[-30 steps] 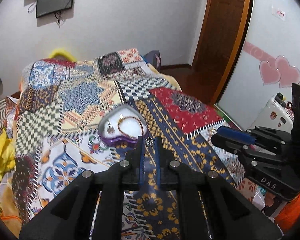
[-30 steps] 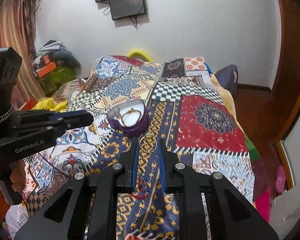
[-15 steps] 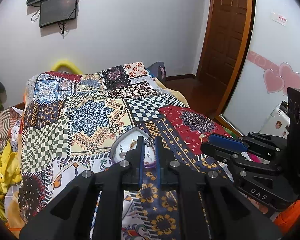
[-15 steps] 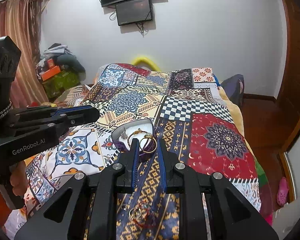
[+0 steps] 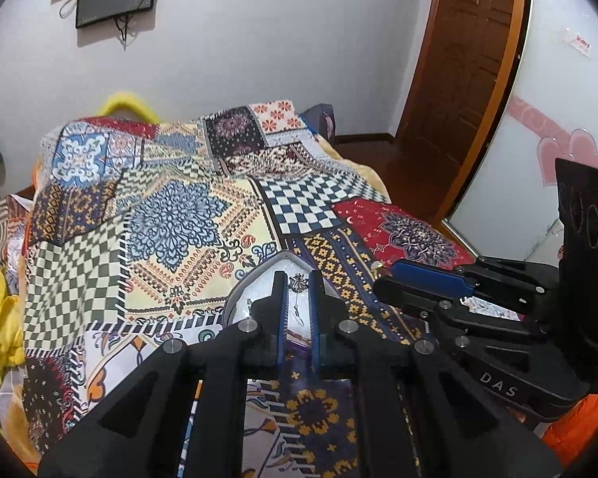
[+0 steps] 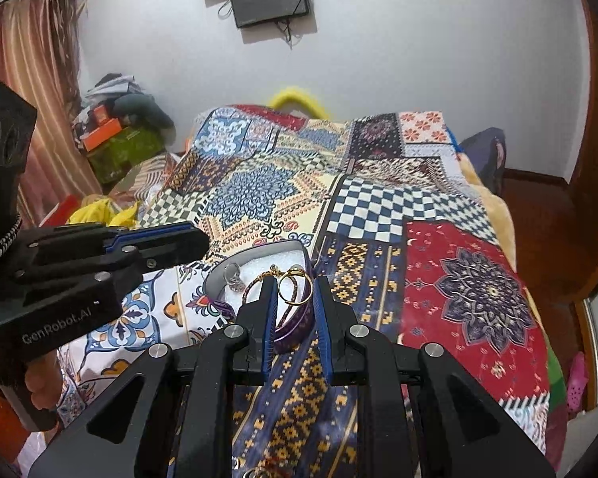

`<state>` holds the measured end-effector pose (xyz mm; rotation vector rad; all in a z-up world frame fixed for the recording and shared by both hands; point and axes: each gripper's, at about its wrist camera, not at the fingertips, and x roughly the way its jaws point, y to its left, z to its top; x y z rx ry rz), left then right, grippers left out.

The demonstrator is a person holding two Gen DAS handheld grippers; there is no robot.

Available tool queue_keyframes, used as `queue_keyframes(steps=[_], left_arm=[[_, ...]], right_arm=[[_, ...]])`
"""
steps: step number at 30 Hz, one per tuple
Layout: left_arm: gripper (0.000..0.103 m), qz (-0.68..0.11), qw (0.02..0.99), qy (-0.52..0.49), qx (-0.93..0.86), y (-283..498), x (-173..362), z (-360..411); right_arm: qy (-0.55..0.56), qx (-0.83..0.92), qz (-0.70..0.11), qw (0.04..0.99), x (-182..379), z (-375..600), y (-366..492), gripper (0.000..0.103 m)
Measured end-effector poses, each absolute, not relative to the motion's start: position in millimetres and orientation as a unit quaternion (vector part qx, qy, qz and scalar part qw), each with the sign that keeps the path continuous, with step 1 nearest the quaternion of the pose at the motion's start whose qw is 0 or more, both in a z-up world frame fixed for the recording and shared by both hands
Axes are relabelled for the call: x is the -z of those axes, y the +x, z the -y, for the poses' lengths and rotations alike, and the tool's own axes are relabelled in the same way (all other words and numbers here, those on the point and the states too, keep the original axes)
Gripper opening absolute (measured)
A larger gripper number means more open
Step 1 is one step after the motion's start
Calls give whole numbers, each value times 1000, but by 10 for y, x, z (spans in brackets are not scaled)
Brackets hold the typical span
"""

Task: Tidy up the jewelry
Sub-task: 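Carry the gold ring with the right tool into the tin, then open the right tool to release the ring and withdraw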

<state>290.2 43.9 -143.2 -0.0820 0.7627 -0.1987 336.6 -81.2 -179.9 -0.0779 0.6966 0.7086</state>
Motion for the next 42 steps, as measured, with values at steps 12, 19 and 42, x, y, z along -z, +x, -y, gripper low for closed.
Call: queue_keyframes(steps=[12,19,42], left_arm=[[8,-424,895,-71,117,3206,1706,-549],[8,-438,888,-72,119,3252,1812,-568],[17,-388,917,-29,81,2841,1343,-557]], right_arm=[[-87,-362,-377,848,1995,566,3547,17],[-98,-366,-389,840,2052,508,3576,17],[-141,-346,-360,855,1860,485,3377,26]])
